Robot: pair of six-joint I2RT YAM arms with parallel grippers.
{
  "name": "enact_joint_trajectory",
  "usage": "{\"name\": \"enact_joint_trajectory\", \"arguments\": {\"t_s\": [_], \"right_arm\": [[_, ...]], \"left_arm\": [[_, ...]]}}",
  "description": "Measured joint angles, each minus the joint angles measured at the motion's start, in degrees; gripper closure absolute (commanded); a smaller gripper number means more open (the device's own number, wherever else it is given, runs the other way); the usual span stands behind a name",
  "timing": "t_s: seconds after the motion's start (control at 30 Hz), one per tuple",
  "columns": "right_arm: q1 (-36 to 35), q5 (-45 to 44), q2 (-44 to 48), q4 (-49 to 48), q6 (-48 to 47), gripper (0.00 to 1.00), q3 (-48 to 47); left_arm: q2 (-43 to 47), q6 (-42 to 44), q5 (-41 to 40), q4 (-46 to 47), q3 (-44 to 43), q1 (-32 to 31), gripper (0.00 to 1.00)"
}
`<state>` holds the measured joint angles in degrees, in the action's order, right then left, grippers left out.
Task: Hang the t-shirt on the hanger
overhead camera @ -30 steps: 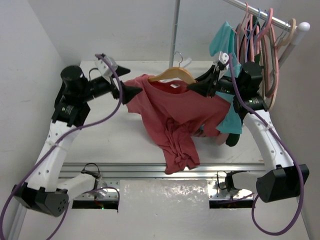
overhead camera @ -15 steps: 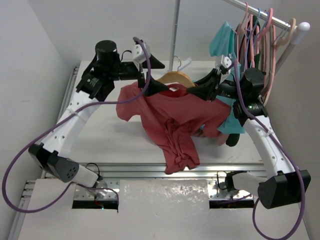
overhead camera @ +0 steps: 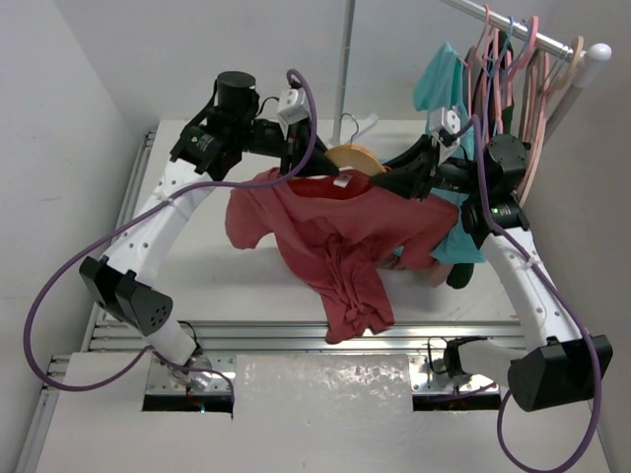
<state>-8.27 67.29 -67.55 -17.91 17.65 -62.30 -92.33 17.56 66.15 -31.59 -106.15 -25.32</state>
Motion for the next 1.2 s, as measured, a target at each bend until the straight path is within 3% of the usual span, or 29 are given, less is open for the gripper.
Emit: {"name": "enact_joint_trajectory", "arguments": {"t_s": [0.07,0.1,0.17,0.23,0.27,0.37,0.47,0.53,0.57,0.6,0.67,0.7,0.8,0.83,1.07,1.2], "right_arm": [[0.0,-0.1,0.0,-0.3,0.4,0.61,0.0],[0.0,-0.5,0.0,0.2,0.1,0.57,0.0],[-0.3,-1.7,0.4,2.0,-2.1,0.35,0.0],[-0.5,-3.8,1.2,5.2,-4.7,0.03,0.0],[-0.5,-5.2,1.7,6.8,-6.1,0.01,0.0],[-0.8,-9.5,3.6,11.5,-11.1,0.02,-0.3],[-0.8,-10.8,4.0,16.0,-15.3,0.09,-2.6],[-0.8,-11.3,3.5,17.4,-17.8,0.21,-4.6],[-0.8,-11.4,3.2,18.0,-18.6,0.40,-5.3],[-0.8,-11.5,3.0,18.2,-19.5,0.45,-5.7],[-0.8,-11.6,2.1,19.4,-20.0,0.41,-6.7],[-0.8,-11.6,1.8,19.8,-20.1,0.22,-7.0],[-0.9,-11.5,0.9,20.4,-19.8,0.12,-7.4],[-0.9,-11.4,0.8,20.2,-19.2,0.02,-7.5],[-2.1,-14.0,0.0,20.5,-16.5,0.03,-15.4],[-11.0,-21.7,-2.0,23.2,-21.9,0.08,-22.2]], "left_arm": [[0.1,-0.8,-0.6,0.7,0.1,0.0,1.00],[0.4,-1.5,-1.5,1.5,0.5,-0.1,1.00],[1.8,-3.0,-4.0,4.7,3.0,-0.3,1.00],[4.0,-4.2,-6.6,7.1,6.1,-0.5,1.00],[5.0,-4.7,-7.6,8.0,7.1,-0.5,1.00],[6.6,-6.1,-8.3,9.2,6.9,1.0,1.00],[7.3,-8.9,-5.6,10.9,5.0,5.0,1.00],[7.7,-10.6,-2.7,11.7,4.0,7.4,1.00],[8.0,-11.3,-1.5,11.9,3.7,8.2,1.00],[8.1,-11.5,-1.0,12.0,3.4,8.6,1.00],[8.2,-11.8,0.3,12.1,2.8,9.1,1.00],[8.2,-12.0,0.6,12.2,2.6,9.2,1.00],[8.3,-12.9,1.2,13.5,2.6,9.9,1.00],[8.3,-13.4,1.3,14.2,2.6,10.2,1.00],[8.3,-15.5,3.5,18.8,3.9,10.4,1.00],[7.0,-17.7,4.6,21.0,4.0,9.1,1.00]]}}
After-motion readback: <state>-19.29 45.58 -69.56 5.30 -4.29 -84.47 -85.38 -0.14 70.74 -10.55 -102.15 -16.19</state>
